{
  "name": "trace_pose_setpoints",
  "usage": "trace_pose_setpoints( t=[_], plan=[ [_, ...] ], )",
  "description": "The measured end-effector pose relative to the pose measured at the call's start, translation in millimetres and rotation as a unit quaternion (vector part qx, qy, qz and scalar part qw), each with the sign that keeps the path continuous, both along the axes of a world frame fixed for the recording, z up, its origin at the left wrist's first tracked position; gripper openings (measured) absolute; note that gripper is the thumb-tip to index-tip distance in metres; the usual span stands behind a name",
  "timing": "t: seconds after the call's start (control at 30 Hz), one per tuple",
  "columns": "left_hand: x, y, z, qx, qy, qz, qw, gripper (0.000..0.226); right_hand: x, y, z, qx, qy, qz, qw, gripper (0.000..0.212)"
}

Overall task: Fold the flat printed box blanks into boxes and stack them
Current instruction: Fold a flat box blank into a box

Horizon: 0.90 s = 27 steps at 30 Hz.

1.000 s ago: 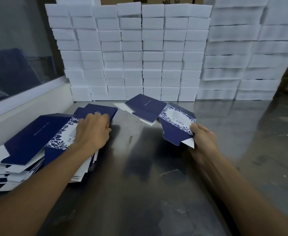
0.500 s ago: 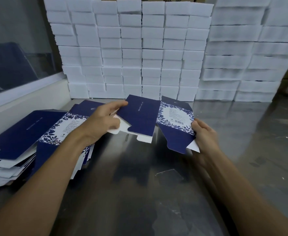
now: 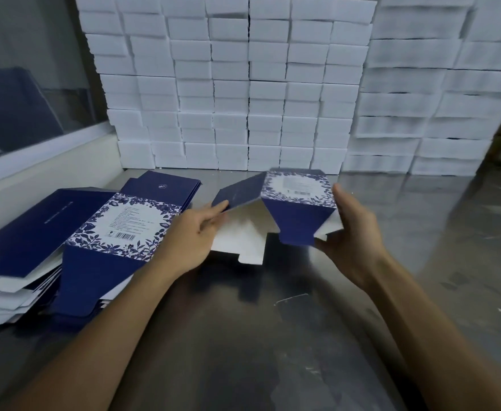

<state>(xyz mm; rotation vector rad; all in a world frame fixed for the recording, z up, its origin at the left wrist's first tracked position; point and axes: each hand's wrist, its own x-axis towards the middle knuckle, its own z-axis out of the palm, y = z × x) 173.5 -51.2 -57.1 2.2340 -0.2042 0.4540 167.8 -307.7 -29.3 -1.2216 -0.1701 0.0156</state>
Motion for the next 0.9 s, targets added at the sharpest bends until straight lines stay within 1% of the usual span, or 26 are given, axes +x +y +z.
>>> trace_pose_setpoints(
  t=[0.07,0.1,0.17,0.2,0.3,0.33,0.4,0.43,0.5,0.57,0.63,0.7,0.73,0.77,0.83,0.9],
  plan=[
    [0,-3,-1,0.003,-0.035,0.051,0.998,0.024,-5,6,-1,-0.067,-0.046,0.025,0.996,0.044],
    [0,-5,0,0.003,-0.044,0.076,0.996,0.028,-9,12,-1,-0.101,-0.068,0.034,0.992,0.045],
    [-1,-10,1,-0.011,-0.048,0.105,0.993,0.041,-13,19,-6,-0.150,-0.101,0.038,0.983,0.071],
    [-2,-12,1,-0.026,-0.048,0.115,0.992,0.046,-14,22,-10,-0.176,-0.125,0.034,0.976,0.076],
    [-7,-22,1,-0.082,-0.030,0.120,0.989,0.054,-11,29,-21,-0.236,-0.182,-0.003,0.955,0.078],
    [-8,-26,1,-0.103,-0.016,0.113,0.988,0.055,-9,29,-24,-0.243,-0.186,-0.021,0.952,0.075],
    [-10,-30,3,-0.166,0.005,0.100,0.981,0.052,-5,28,-26,-0.246,-0.175,-0.047,0.952,0.050],
    [-10,-32,4,-0.208,0.011,0.092,0.974,0.046,-4,27,-25,-0.257,-0.169,-0.064,0.949,0.039],
    [-11,-35,7,-0.292,0.021,0.074,0.953,0.032,-4,26,-23,-0.284,-0.164,-0.090,0.941,0.029],
    [-12,-35,10,-0.363,0.025,0.058,0.930,0.028,-4,25,-22,-0.302,-0.161,-0.095,0.935,0.023],
    [-13,-33,11,-0.382,0.017,0.054,0.922,0.026,-6,25,-19,-0.272,-0.148,-0.083,0.947,0.020],
    [-13,-29,12,-0.387,0.002,0.058,0.920,0.028,-9,23,-13,-0.187,-0.126,-0.078,0.971,0.028],
    [-14,-28,12,-0.392,-0.002,0.055,0.918,0.028,-9,21,-10,-0.152,-0.120,-0.083,0.978,0.029],
    [-13,-27,11,-0.396,-0.003,0.051,0.917,0.028,-10,20,-8,-0.125,-0.122,-0.095,0.980,0.024],
    [-14,-27,11,-0.394,-0.001,0.048,0.918,0.027,-11,18,-7,-0.094,-0.148,-0.140,0.975,0.008],
    [-15,-29,11,-0.382,-0.002,0.045,0.923,0.026,-12,18,-7,-0.100,-0.183,-0.189,0.960,0.017]
  ],
)
